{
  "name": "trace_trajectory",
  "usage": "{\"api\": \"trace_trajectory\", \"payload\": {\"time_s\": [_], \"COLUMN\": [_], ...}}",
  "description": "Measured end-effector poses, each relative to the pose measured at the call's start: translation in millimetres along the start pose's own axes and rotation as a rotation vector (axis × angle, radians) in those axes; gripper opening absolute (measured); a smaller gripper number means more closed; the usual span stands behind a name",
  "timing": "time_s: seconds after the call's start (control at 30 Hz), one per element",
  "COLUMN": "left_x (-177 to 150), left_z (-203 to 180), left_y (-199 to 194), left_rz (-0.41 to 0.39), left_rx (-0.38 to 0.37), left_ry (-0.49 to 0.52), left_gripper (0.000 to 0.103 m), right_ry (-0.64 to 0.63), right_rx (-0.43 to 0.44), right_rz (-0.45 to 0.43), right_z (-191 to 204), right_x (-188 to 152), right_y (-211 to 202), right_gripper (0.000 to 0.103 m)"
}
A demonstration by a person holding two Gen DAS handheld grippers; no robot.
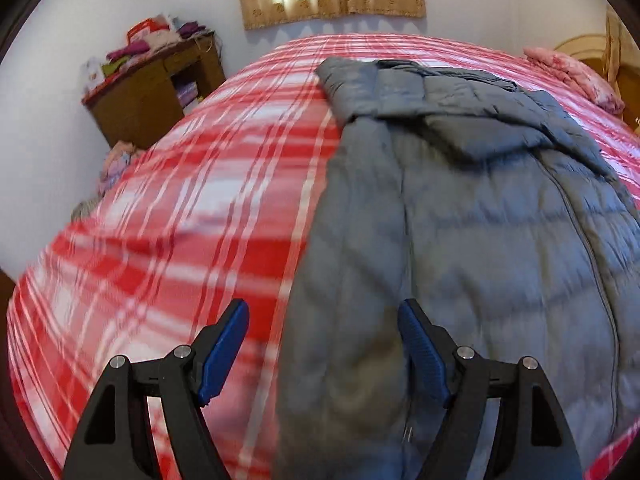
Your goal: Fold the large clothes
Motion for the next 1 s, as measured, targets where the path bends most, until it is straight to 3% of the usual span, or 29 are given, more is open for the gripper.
{"api": "trace_trajectory", "payload": {"time_s": [0.3,0.33,0.37,0.4,0.43,0.47,0.5,0.53,0.57,0.63,1.0], "left_x": [-38.8,-42.6,-44.0,-46.2,-48.5,-50.2,-50.8,-51.5,-51.8,-50.7,-38.7], "left_z": [3.8,4.5,4.1,3.2,1.1,-0.9,-2.3,-4.9,-7.6,-7.5,39.8], "left_y": [-10.7,-11.7,-12.9,-14.7,-16.0,-17.4,-20.1,-24.8,-32.1,-48.1,-220.8], "left_rz": [0.009,0.004,-0.001,-0.008,-0.013,-0.009,-0.013,-0.029,-0.054,-0.098,-0.404], "left_rx": [-0.017,-0.029,-0.042,-0.063,-0.106,-0.154,-0.158,-0.150,-0.140,-0.132,-0.329], "left_ry": [-0.043,-0.050,-0.052,-0.049,-0.038,-0.035,-0.037,-0.026,-0.006,0.000,-0.060], "left_gripper": [0.078,0.078,0.076,0.069,0.039,0.020,0.017,0.007,0.005,0.003,0.002], "right_ry": [0.010,-0.010,-0.022,-0.025,-0.032,-0.042,-0.045,-0.041,-0.039,-0.026,-0.051], "right_rx": [0.013,0.003,0.003,0.011,0.034,0.061,0.089,0.098,0.107,0.127,0.227], "right_rz": [0.028,0.024,0.020,0.017,0.017,0.020,0.019,0.012,-0.001,-0.041,-0.372], "right_z": [19.2,23.4,27.4,30.5,33.9,37.2,40.2,41.3,42.3,40.5,52.9], "right_x": [-62.4,-65.4,-67.0,-69.2,-71.2,-72.1,-71.7,-71.3,-71.0,-66.8,-27.8], "right_y": [-6.2,-6.5,-7.3,-8.1,-7.8,-7.5,-8.8,-10.6,-14.7,-29.0,-177.4], "right_gripper": [0.084,0.080,0.074,0.057,0.033,0.021,0.012,0.009,0.009,0.007,0.006]}}
Point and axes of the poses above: each gripper's, at about its wrist camera, not at the fingertips, and y roughly the way its jaws point, z to its left, x to its top, the point moved 1 cm from there along y, roughly the way its jaws point, and after that the axes turned 9 degrees about x, right-handed, at the moved point
